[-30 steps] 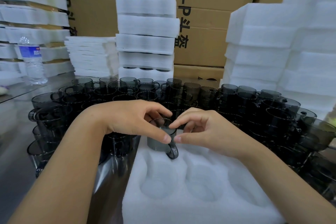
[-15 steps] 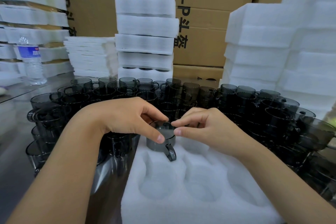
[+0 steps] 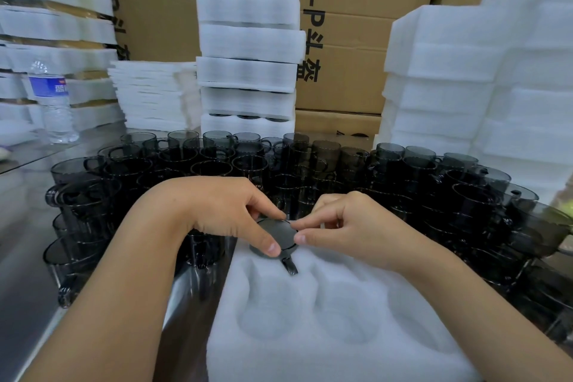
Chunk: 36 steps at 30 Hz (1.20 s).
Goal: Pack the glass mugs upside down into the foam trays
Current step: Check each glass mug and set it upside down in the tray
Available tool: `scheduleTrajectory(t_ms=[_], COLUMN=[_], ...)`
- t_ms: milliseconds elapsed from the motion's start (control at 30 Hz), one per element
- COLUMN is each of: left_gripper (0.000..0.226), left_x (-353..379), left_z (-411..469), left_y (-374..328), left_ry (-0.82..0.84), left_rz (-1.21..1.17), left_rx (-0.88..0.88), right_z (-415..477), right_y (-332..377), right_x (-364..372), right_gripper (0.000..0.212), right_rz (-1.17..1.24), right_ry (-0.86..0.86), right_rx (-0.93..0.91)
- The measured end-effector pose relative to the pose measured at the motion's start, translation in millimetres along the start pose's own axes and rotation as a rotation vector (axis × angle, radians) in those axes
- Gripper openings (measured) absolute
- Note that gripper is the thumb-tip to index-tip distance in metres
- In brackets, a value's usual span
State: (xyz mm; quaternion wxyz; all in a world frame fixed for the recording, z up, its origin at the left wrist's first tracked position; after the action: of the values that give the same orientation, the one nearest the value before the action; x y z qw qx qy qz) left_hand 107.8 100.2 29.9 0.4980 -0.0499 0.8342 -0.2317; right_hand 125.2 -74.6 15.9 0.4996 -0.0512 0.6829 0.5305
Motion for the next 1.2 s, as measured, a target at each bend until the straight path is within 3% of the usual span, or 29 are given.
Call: scheduleTrajectory(t_ms=[967,1133,1200], left_gripper=[0.064,0.06,0.058], left_x=[4,3,3], left_z=[1,-1,-1], left_y=[-6,-6,-5], left_ry=[0.041,0.04,0.029], left_rz=[-0.005,-0.009,-0.023], left_rx=[-0.001,-0.011,-0.009], right_z=[1,-2,-6], right_y=[-1,3,6], right_x=[-1,-2,-10], right_gripper=[0.01,0.011,0.008], right_rz=[-0.076,-0.109,-0.071], right_ry=[0.017,-0.038,-0.141], right_rx=[0.037,-0.007,-0.026])
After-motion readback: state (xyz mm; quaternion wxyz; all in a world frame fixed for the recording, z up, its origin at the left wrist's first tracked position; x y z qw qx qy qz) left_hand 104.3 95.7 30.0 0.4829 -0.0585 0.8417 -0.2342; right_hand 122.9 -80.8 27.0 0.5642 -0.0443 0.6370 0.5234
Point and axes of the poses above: each hand's wrist, its own z-axis towards the middle knuckle, its own x-axis out of the palm, y = z × x, the point moved 4 cm from there along z, towards the middle knuckle, and after that the axes turned 12 degrees about y, right-handed, at the moved point
